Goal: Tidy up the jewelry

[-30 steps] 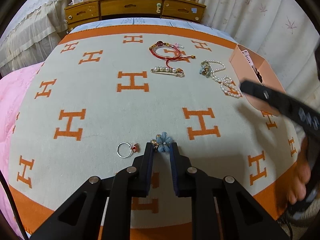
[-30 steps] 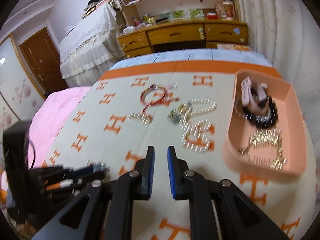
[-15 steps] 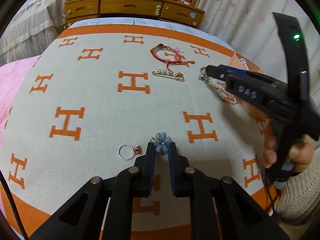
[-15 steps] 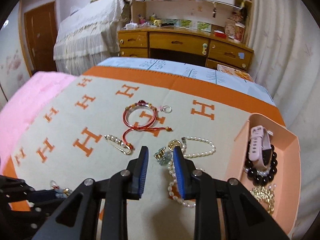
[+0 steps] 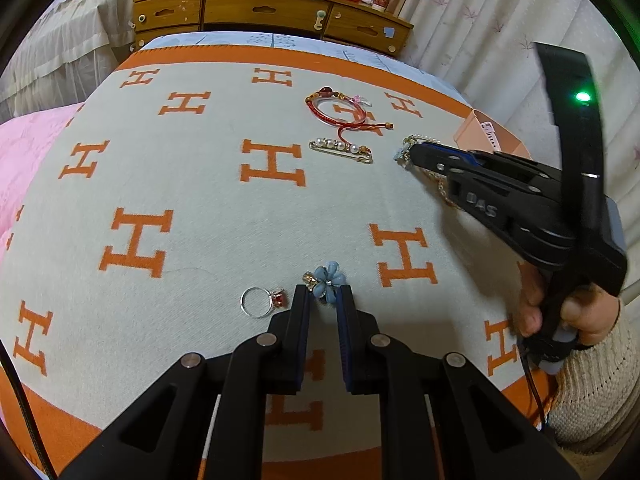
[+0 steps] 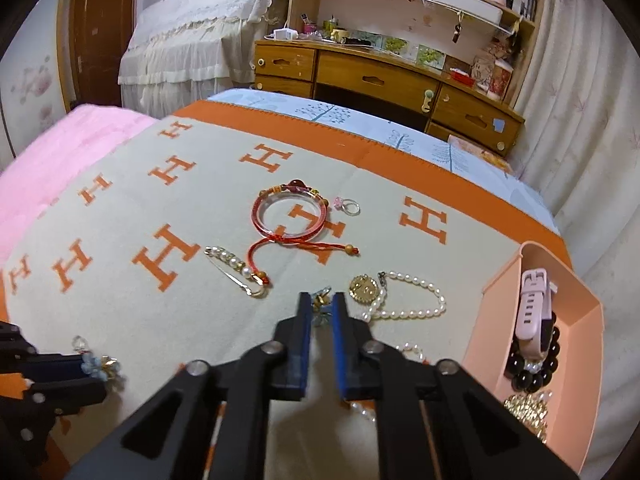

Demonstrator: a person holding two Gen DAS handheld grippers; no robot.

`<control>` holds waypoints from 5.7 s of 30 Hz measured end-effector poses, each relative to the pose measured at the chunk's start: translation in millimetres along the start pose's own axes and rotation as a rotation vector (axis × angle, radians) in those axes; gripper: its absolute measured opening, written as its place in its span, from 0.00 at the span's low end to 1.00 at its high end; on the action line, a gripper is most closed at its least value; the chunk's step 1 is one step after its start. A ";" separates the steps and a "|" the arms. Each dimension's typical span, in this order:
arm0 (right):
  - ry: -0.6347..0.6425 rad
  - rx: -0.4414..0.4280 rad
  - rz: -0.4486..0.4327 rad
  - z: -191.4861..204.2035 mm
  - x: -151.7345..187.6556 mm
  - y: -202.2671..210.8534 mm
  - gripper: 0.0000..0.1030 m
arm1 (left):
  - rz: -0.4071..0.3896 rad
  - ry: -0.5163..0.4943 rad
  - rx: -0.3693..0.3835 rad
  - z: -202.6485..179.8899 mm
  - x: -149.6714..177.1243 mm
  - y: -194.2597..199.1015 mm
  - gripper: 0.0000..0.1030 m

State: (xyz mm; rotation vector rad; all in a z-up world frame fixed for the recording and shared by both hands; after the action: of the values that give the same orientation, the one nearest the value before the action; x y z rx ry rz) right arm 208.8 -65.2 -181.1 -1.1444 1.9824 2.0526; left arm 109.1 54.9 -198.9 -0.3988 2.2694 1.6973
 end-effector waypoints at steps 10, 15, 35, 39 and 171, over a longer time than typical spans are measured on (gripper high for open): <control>-0.078 -0.147 -0.067 2.9 24.4 49.0 0.06 | 0.006 -0.005 -0.008 -5.5 -2.5 -1.3 0.25; -0.115 -0.176 -0.086 -1.1 39.5 61.9 0.06 | 0.002 -0.017 -0.060 -9.7 -7.6 -4.7 0.26; -0.016 -0.036 -0.069 -11.5 3.6 20.6 0.38 | -0.027 -0.065 -0.118 -23.7 -5.9 5.7 0.17; 0.021 -0.018 -0.042 -6.5 -1.1 4.7 0.38 | -0.026 -0.052 -0.104 -19.8 -7.1 5.0 0.17; -0.031 -0.365 0.405 -7.4 31.3 0.2 0.10 | 0.240 -0.729 -0.167 -36.7 -134.0 -64.4 0.47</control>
State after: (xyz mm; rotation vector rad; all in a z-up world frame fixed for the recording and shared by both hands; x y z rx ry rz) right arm 189.4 -85.4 -197.0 -0.7889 2.0117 2.7018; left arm 255.3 9.2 -194.7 0.4227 1.6870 1.7592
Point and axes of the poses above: each gripper's, at about its wrist camera, not at the fingertips, and y roughly against the way its jaws point, z to its left, x to its underside, the point moved 7 cm from there along -y, roughly the way its jaws point, and after that the axes turned 7 degrees about z, right-handed, at the moved point
